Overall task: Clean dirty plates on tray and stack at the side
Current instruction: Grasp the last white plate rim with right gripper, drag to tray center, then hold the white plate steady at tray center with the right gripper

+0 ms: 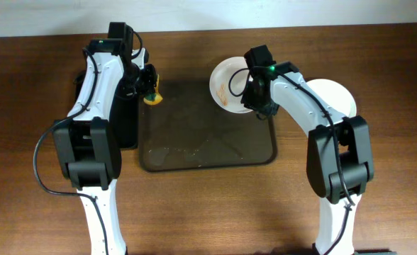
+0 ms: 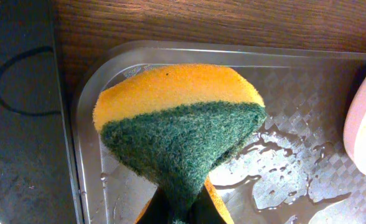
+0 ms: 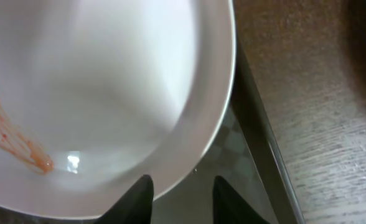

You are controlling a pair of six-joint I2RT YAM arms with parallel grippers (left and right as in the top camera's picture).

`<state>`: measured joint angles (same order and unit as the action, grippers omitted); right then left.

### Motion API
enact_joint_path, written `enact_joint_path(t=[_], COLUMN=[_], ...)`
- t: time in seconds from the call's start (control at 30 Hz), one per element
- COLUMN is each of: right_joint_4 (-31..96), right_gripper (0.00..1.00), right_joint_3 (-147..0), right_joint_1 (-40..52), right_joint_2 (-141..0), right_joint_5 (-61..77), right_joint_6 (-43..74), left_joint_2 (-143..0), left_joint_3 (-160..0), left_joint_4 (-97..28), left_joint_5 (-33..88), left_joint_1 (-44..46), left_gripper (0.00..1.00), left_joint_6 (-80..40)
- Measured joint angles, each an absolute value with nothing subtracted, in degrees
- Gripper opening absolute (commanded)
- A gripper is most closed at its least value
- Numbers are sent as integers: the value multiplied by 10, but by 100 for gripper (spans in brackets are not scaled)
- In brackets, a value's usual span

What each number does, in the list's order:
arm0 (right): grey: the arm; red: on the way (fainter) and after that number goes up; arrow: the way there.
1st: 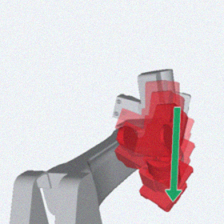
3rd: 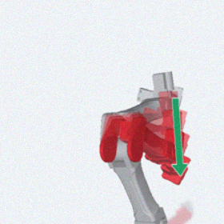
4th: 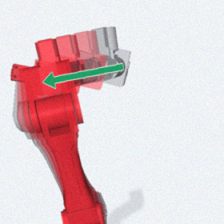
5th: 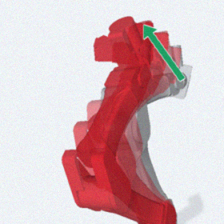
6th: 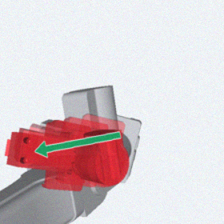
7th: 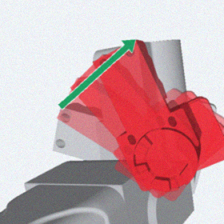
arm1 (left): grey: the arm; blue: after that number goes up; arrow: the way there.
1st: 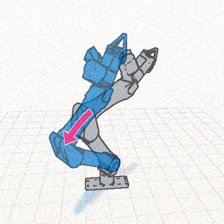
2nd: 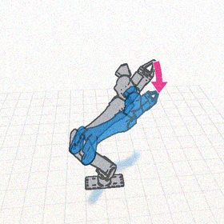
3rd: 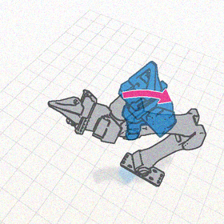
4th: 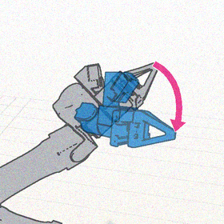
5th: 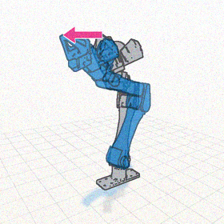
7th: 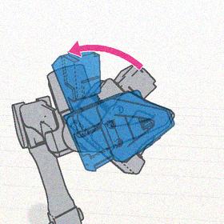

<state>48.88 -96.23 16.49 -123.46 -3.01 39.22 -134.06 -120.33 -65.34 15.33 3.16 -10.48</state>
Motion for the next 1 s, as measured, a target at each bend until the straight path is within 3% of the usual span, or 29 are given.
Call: enact_joint_path(t=[0.1,0.4,0.7,0.83,0.87,1.0], right_joint_4=[486,543,627,632,638,649], right_gripper=[40,39,42,50,56,62], right_joint_3=[-962,-962,-962,-969,-982,-1044], right_joint_1=[165,180,272,309,311,299], right_joint_2=[-1248,-1262,-1262,-1262,-1261,-1260], right_joint_5=[-30,-8,31,44,46,46], right_joint_6=[393,393,373,344,331,269], left_joint_2=[-1341,-1341,-1341,-1341,-1341,-1341], left_joint_3=[-1203,-1203,-1203,-1203,-1203,-1203], left_joint_4=[-653,-653,-653,-653,-653,-653], left_joint_5=[153,153,153,153,153,153], left_joint_1=[32,32,32,32,32,32], left_gripper=[1,1,1,1,0,1], left_joint_6=[-105,-105,-105,-105,-105,-105])
